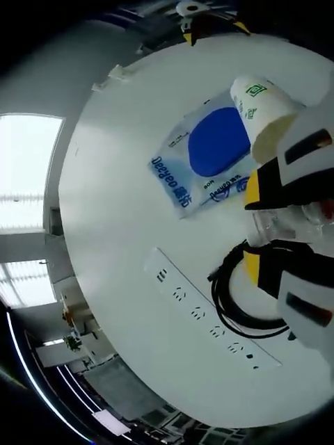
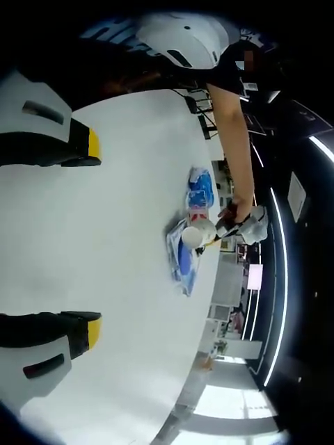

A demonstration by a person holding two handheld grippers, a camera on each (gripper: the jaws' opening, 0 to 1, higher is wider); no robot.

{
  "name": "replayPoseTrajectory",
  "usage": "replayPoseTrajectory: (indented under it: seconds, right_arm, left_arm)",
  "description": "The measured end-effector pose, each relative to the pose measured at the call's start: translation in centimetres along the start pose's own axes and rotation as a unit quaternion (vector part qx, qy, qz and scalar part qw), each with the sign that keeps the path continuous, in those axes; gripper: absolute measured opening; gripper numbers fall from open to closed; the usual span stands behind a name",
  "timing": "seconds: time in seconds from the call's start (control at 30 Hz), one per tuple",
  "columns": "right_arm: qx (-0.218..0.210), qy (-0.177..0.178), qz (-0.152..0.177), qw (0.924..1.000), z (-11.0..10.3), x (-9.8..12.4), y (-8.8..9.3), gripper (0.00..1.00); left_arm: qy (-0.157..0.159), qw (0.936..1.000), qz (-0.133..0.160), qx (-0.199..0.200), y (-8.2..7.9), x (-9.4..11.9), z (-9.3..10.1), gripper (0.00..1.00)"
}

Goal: Arrange the tabletop items into an orderly group along one side of the table until the central work area is clear of visible clutter.

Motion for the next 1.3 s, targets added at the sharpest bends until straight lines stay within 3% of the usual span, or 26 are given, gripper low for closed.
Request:
replayPoseTrajectory:
  seconds: [0.7, 0.73, 0.93, 1.3]
  right_arm:
    - [-0.005, -0.002, -0.002, 1.0000, 0.1, -0.3, 0.6, 0.82]
    - [-0.005, -0.002, -0.002, 1.0000, 0.2, -0.3, 0.6, 0.82]
    - [-0.007, -0.001, 0.000, 1.0000, 0.2, -0.3, 0.7, 0.82]
    - [-0.010, 0.001, 0.002, 0.9999, 0.3, 0.0, 1.0, 0.82]
  left_arm:
    - [-0.007, 0.9997, -0.014, 0.021, 0.5, -0.6, -0.4, 0.22]
    - [-0.010, 0.9990, -0.019, 0.038, 0.7, -0.6, -0.4, 0.22]
    - [-0.027, 0.9969, -0.057, 0.046, 1.1, -0.8, -0.2, 0.23]
    - [-0.034, 0.9951, -0.061, 0.069, 0.7, -1.4, -0.4, 0.22]
Point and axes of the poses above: the point that each gripper's makers call its tool centre point, and the gripper's own axes: x roughly backward along the fingers, z roughly to its right, y roughly out of its underside, the point moved 1 cm from there along x, roughly backward along the fingers, and after that the axes turned 13 degrees about x, right-handed, at the moved point
